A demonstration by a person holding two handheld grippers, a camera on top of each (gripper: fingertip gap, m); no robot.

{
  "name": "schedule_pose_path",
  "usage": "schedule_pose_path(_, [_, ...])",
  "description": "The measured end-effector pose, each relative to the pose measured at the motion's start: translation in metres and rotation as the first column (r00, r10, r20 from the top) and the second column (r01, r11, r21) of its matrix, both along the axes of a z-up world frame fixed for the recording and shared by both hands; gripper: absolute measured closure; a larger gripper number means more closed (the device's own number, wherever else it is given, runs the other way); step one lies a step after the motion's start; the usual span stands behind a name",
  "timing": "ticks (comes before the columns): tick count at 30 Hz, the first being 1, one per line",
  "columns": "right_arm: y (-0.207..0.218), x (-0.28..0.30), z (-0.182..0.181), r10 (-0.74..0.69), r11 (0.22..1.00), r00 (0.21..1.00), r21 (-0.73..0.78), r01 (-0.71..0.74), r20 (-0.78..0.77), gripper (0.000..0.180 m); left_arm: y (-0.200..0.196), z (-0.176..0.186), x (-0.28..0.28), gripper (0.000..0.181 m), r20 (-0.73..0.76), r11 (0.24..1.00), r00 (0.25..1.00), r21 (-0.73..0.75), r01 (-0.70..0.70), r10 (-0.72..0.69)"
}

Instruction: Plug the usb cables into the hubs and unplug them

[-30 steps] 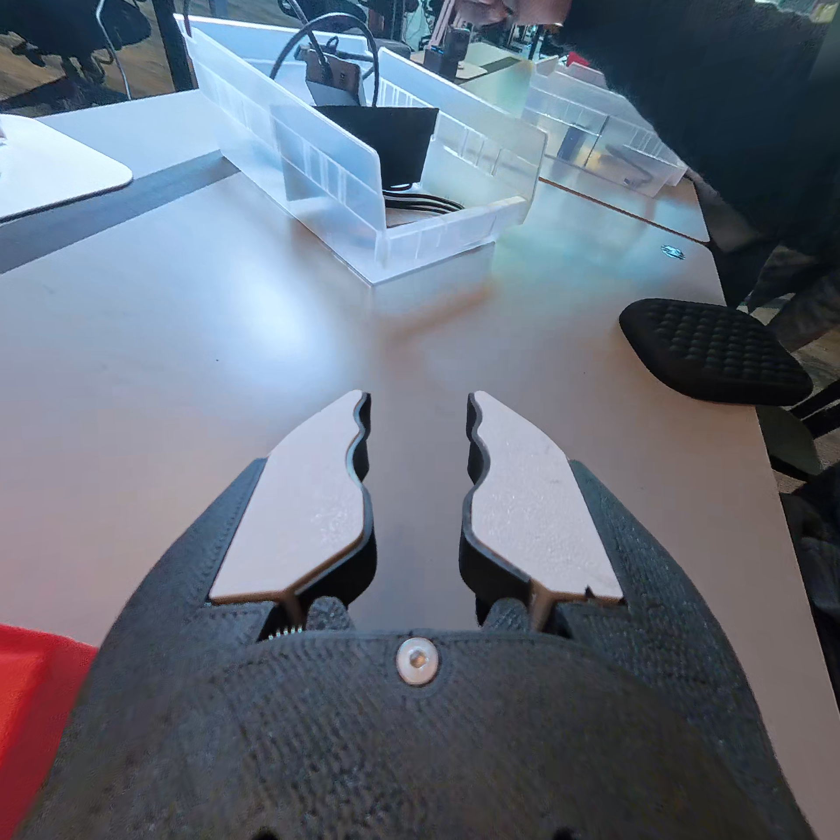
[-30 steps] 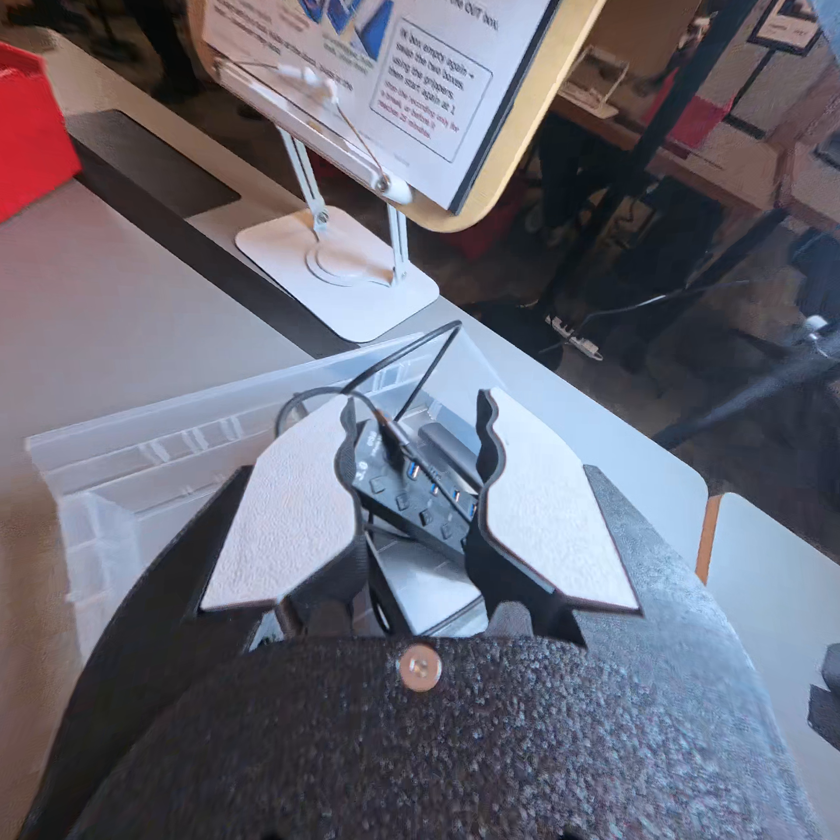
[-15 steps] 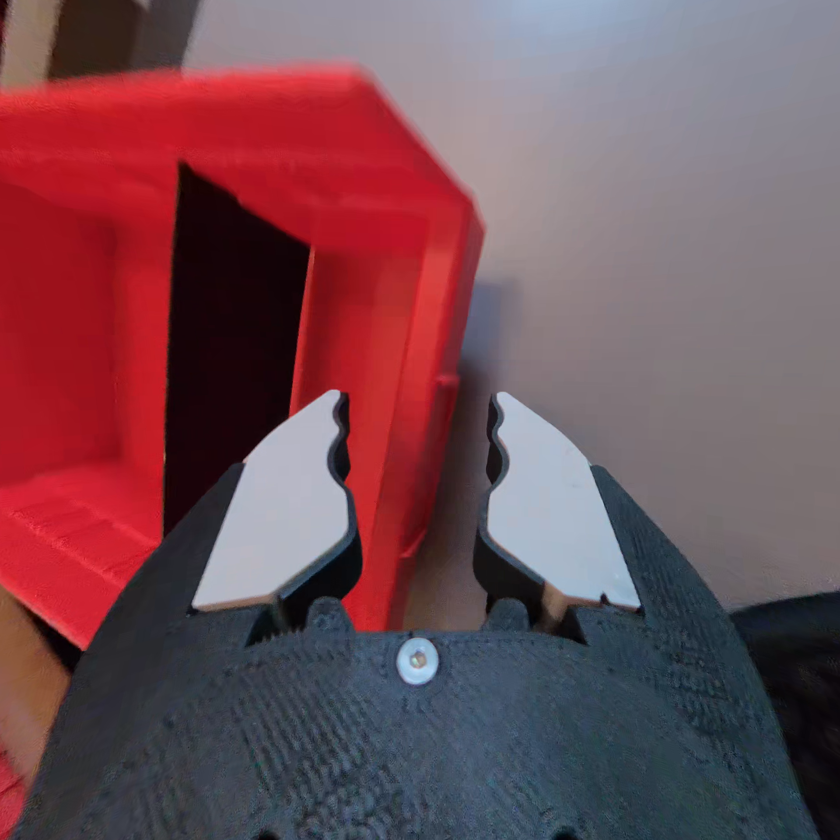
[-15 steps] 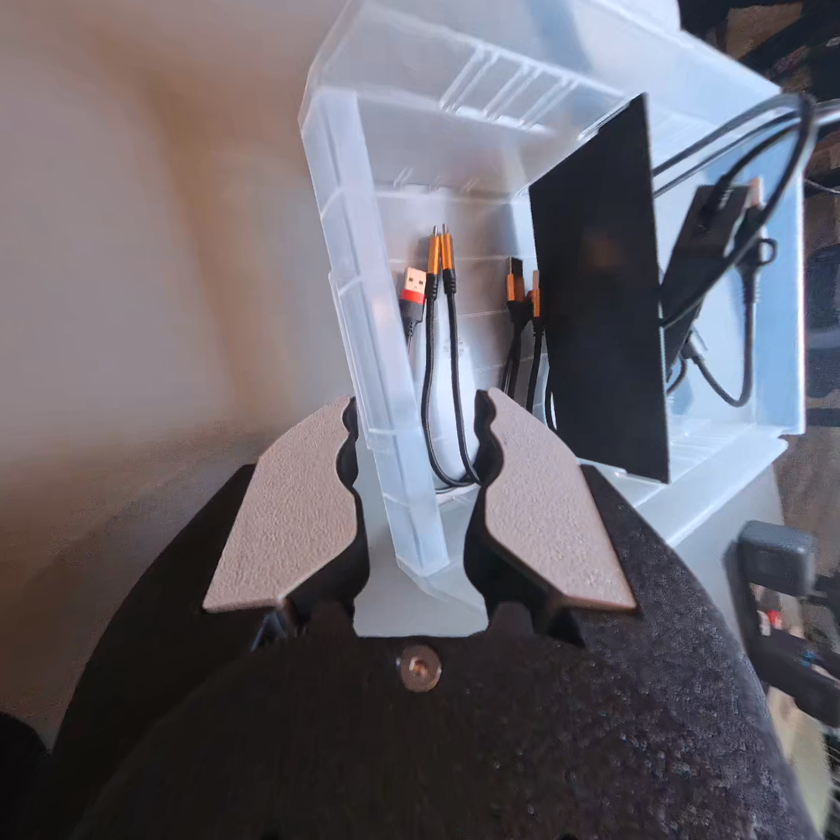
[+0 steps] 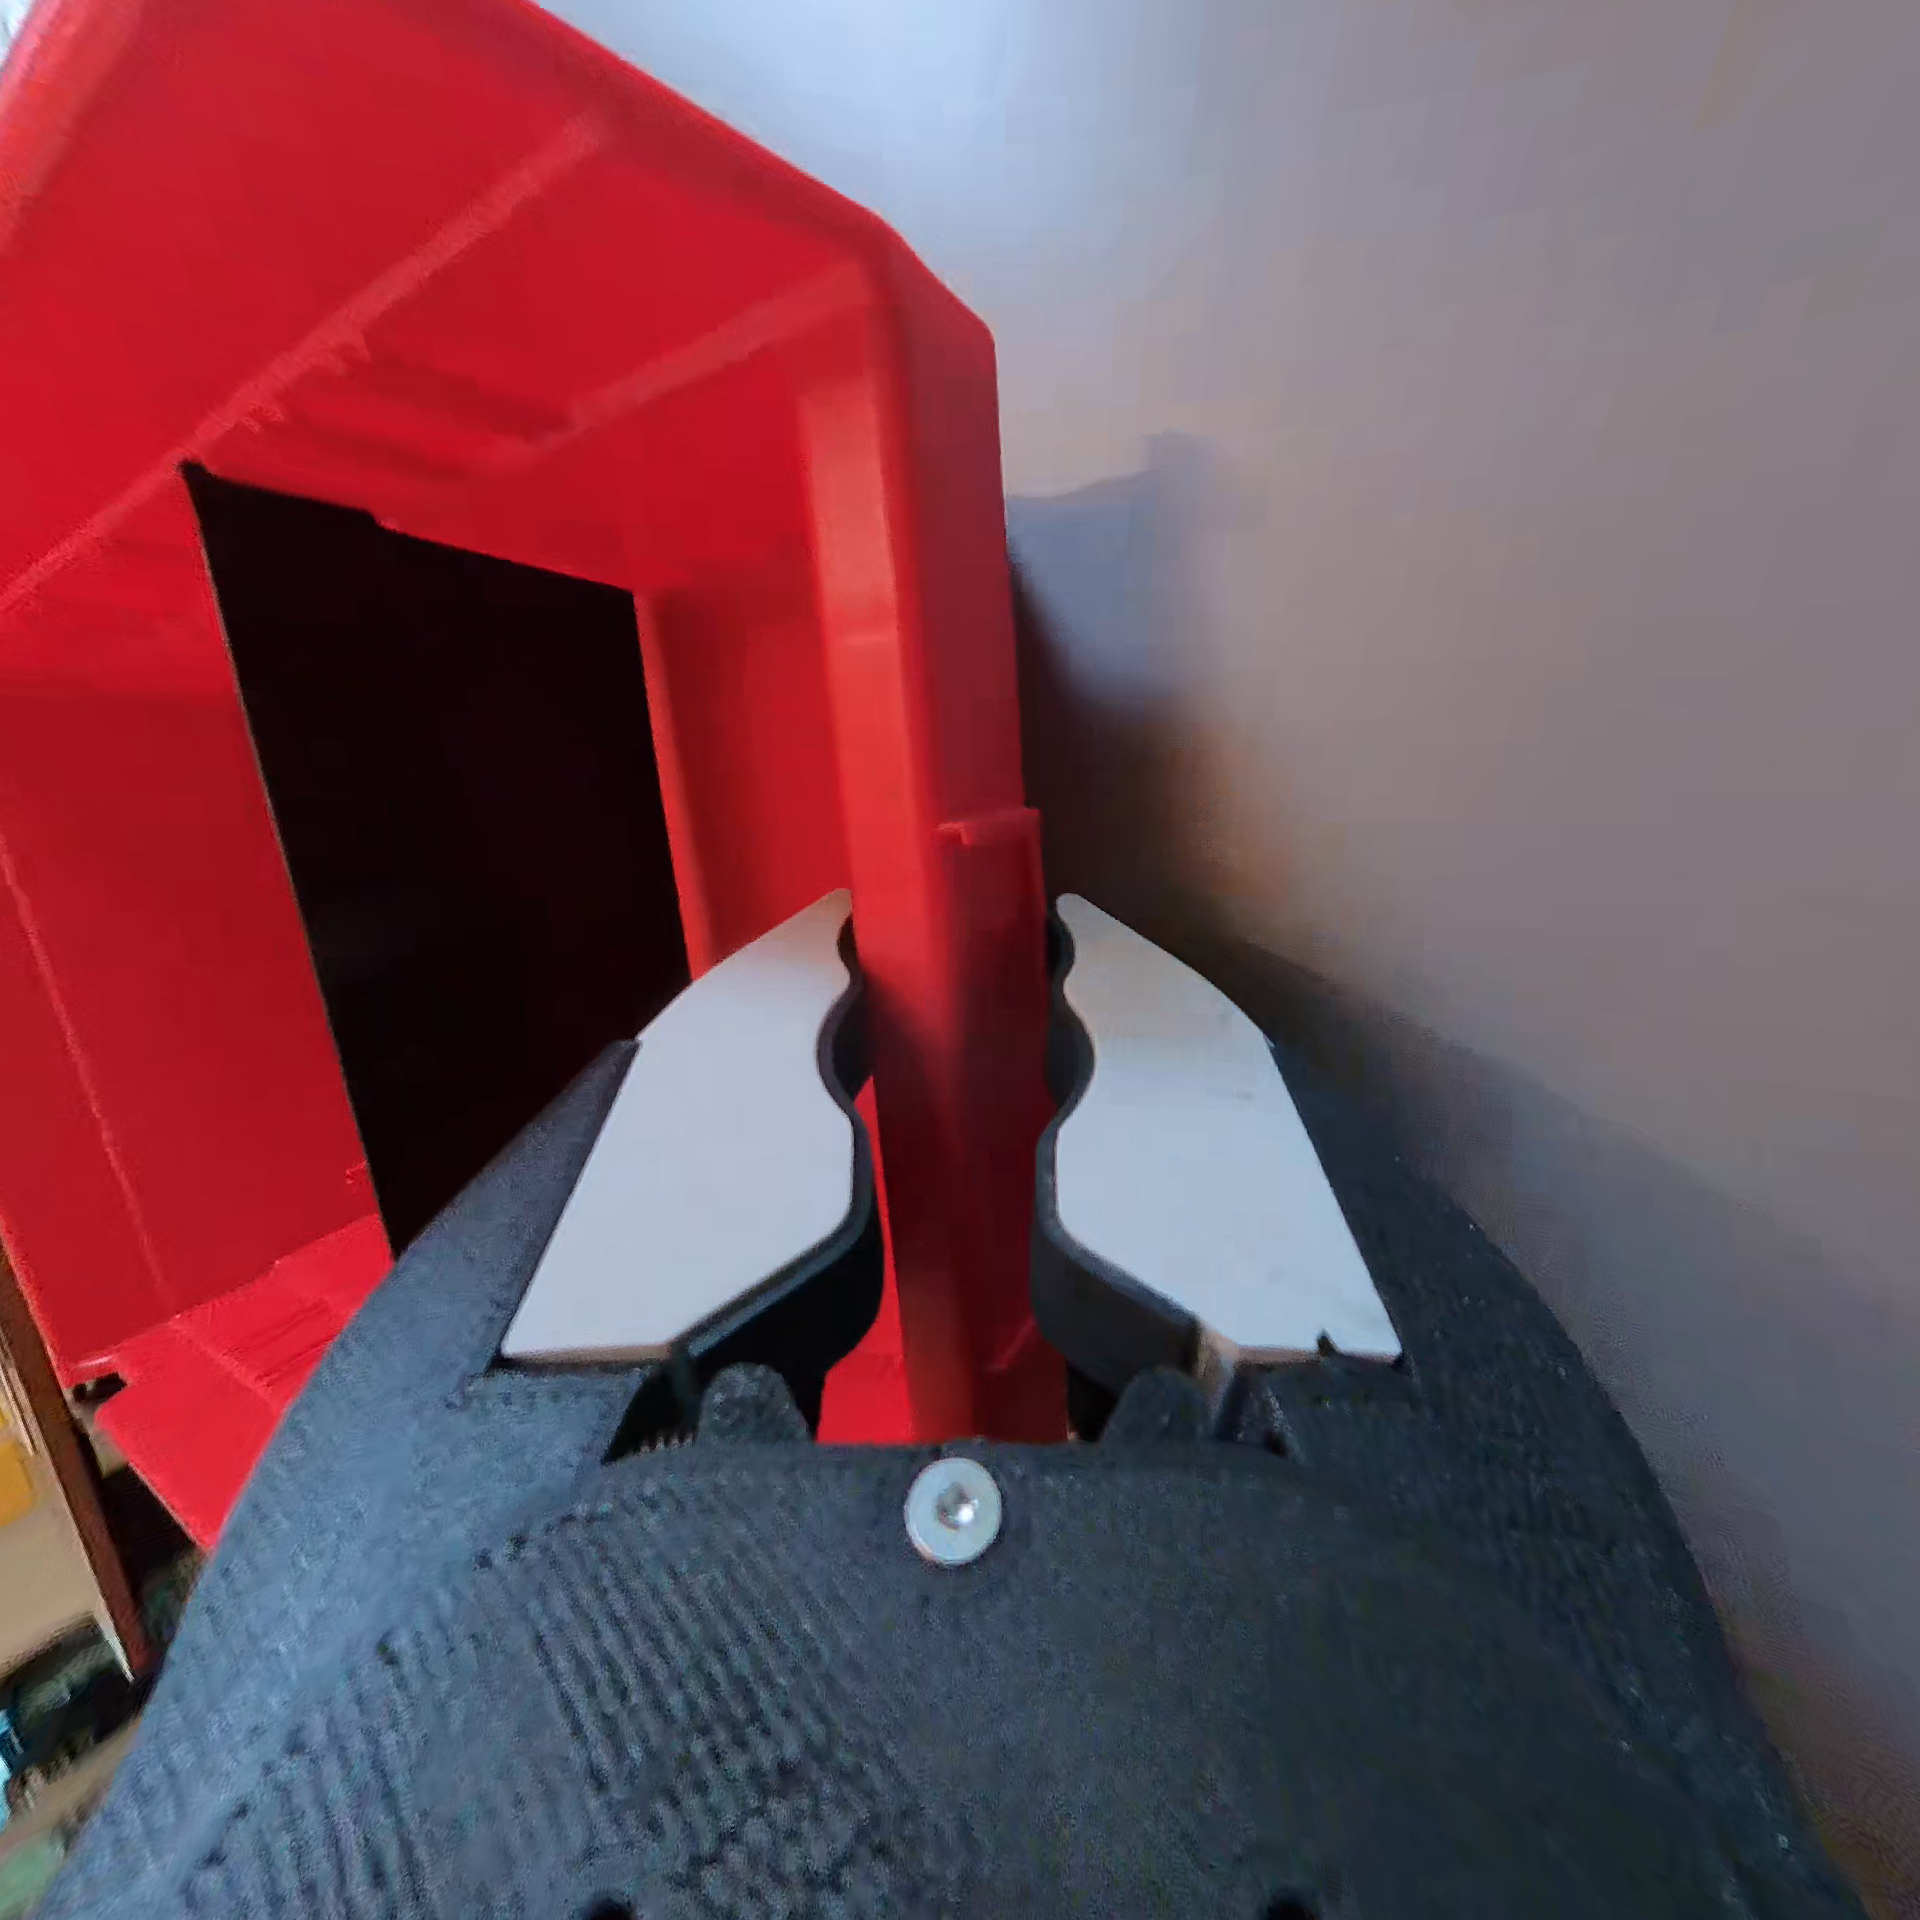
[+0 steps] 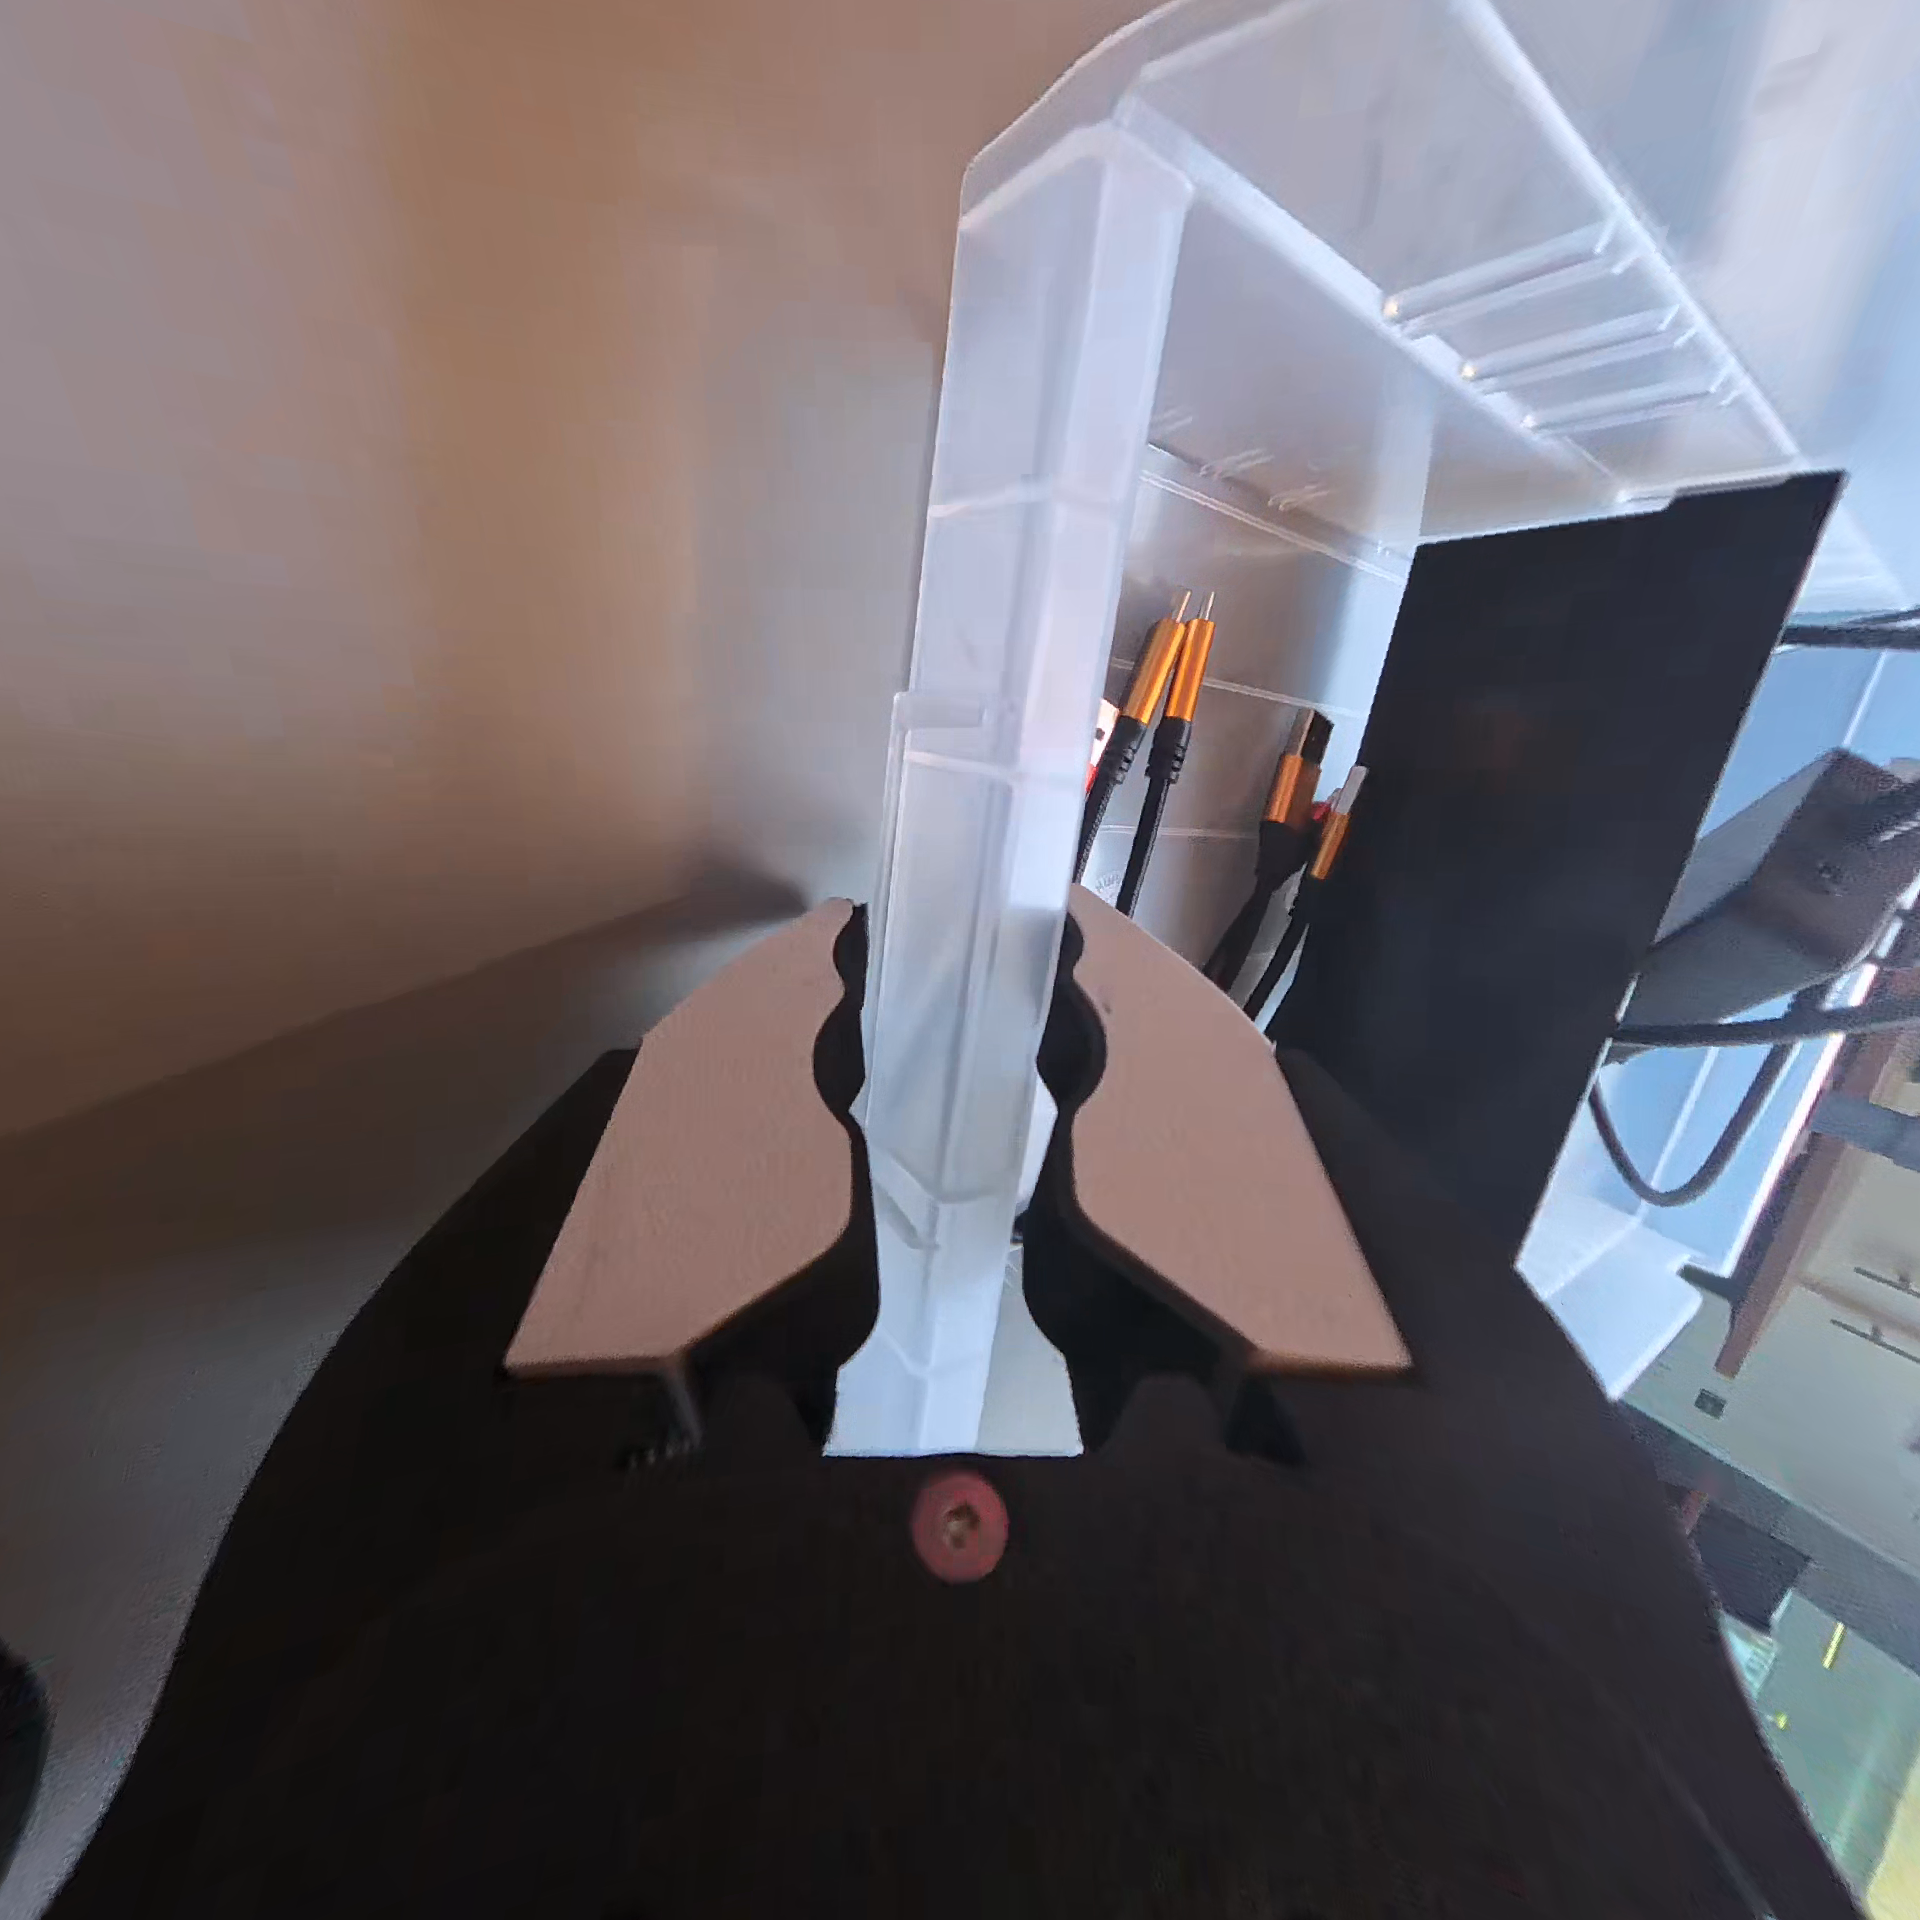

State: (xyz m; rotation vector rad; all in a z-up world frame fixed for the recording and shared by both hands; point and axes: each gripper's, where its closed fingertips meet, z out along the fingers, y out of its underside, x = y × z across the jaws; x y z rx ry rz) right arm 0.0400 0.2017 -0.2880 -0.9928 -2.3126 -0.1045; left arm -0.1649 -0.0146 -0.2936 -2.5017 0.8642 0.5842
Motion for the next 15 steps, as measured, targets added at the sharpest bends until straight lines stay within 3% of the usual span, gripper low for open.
schedule_pose_path(5, [-0.041, 0.031, 0.001, 0.085, 0.996, 0.996, 0.012, -0.085, -0.025, 0.148, 0.05, 0.004, 0.048, 0.15, -0.047, 0.973, 0.975, 0.071, 0.221, -0.218])
schedule_pose_path(8, [-0.071, 0.048, 0.009, 0.086, 0.996, 0.989, -0.013, -0.088, -0.122, 0.146, 0.061, 0.014, 0.054, 0.136, 0.014, 0.98, 0.988, 0.133, 0.151, -0.154])
schedule_pose_path(11, [-0.108, 0.063, 0.046, 0.014, 0.97, 0.934, -0.22, -0.099, -0.358, 0.145, 0.058, 0.042, 0.076, 0.138, 0.248, 0.952, 0.959, 0.302, 0.055, -0.134])
schedule_pose_path(13, [-0.111, 0.077, 0.078, -0.124, 0.929, 0.857, -0.361, -0.076, -0.5, 0.143, 0.049, 0.062, 0.101, 0.135, 0.473, 0.924, 0.867, 0.379, -0.042, -0.154])
schedule_pose_path(15, [-0.091, 0.094, 0.109, -0.295, 0.893, 0.725, -0.45, -0.023, -0.622, 0.144, 0.039, 0.077, 0.125, 0.136, 0.649, 0.9, 0.74, 0.41, -0.146, -0.176])
